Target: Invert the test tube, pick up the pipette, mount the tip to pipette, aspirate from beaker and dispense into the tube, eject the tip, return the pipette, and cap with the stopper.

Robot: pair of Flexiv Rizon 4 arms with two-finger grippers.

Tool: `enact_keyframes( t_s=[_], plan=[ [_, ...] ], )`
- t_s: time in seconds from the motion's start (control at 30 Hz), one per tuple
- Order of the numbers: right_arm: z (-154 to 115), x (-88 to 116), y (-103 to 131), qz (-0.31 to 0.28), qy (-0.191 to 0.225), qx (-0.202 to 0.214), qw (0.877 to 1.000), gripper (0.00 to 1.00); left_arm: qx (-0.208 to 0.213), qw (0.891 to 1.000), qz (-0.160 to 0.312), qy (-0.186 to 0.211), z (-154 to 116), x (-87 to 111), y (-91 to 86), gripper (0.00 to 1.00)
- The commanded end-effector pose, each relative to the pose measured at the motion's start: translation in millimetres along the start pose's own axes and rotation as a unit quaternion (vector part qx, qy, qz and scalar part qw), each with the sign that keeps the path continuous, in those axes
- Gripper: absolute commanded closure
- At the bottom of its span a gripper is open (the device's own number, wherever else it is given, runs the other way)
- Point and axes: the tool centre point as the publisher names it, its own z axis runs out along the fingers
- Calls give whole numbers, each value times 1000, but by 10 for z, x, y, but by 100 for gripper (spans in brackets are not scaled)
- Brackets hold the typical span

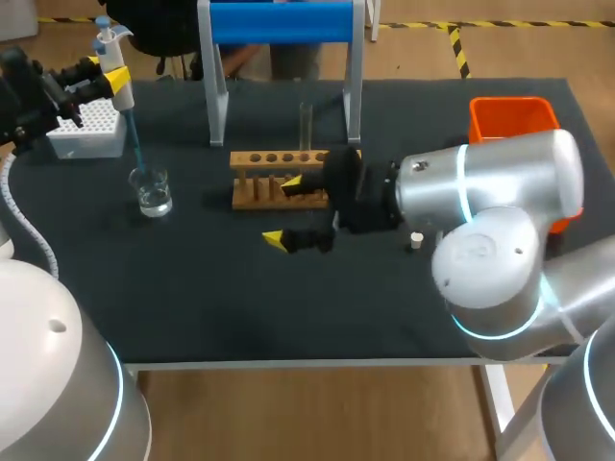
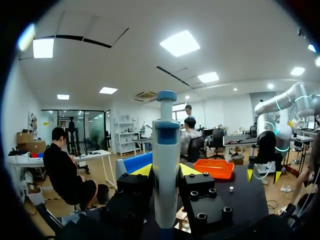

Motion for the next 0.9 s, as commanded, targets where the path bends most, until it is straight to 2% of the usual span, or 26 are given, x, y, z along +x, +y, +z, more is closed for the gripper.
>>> enact_keyframes(
  t_s=[0.03,0.53,0.9],
  plan=[
    [680,5,41,1,-20,17,1000,0,2,1000,1,1,-3,-3,6,100],
    [1198,-131,3,-3,-49,29,998,0,2,1000,1,1,-3,-3,6,100],
    [1352,-249,20,-6,-65,31,997,0,2,1000,1,1,-3,-3,6,100]
  ],
)
